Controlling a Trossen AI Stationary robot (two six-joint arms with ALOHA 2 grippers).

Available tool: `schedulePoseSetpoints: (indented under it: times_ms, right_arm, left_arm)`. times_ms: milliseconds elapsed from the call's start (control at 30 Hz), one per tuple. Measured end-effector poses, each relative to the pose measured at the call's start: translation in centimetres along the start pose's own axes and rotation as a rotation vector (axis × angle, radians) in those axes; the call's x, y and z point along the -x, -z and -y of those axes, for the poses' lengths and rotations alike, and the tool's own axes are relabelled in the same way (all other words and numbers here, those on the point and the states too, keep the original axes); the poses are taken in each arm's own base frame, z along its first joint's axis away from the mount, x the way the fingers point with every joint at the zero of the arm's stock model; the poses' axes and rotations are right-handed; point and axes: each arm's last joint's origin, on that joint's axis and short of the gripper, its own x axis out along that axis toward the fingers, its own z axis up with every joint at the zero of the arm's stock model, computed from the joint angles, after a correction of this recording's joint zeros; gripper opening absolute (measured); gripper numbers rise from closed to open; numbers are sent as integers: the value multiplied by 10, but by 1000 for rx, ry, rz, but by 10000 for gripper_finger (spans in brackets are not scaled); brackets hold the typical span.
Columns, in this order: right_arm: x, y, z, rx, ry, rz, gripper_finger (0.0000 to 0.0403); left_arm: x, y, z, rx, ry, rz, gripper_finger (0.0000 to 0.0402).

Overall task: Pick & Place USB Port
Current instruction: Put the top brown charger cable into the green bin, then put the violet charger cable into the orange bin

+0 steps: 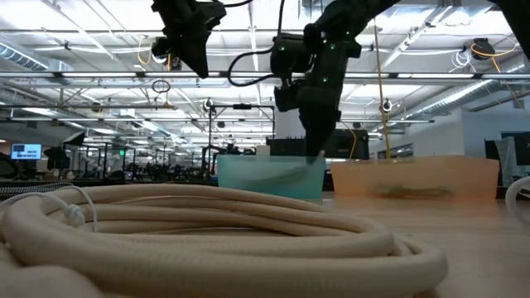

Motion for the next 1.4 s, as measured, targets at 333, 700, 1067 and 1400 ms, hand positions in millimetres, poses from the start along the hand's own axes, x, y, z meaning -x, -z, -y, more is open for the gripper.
schedulePoseSetpoints:
  times_ms: [333, 700, 1067, 1400]
  right_arm:
    - [-23, -4, 3, 27, 25, -14, 0]
    - [11, -5, 0, -17, 23, 72, 0]
    - [88, -13, 3, -113, 5, 413, 0]
    - [162, 10, 0, -165, -23, 641, 0]
  left_arm:
    - [0, 0, 0, 5, 0, 0, 19]
    - [0, 0, 0, -3, 0, -1, 20]
    - [-3, -7, -12, 8, 12, 2, 10]
    - [1, 7, 0, -292, 397, -195, 21]
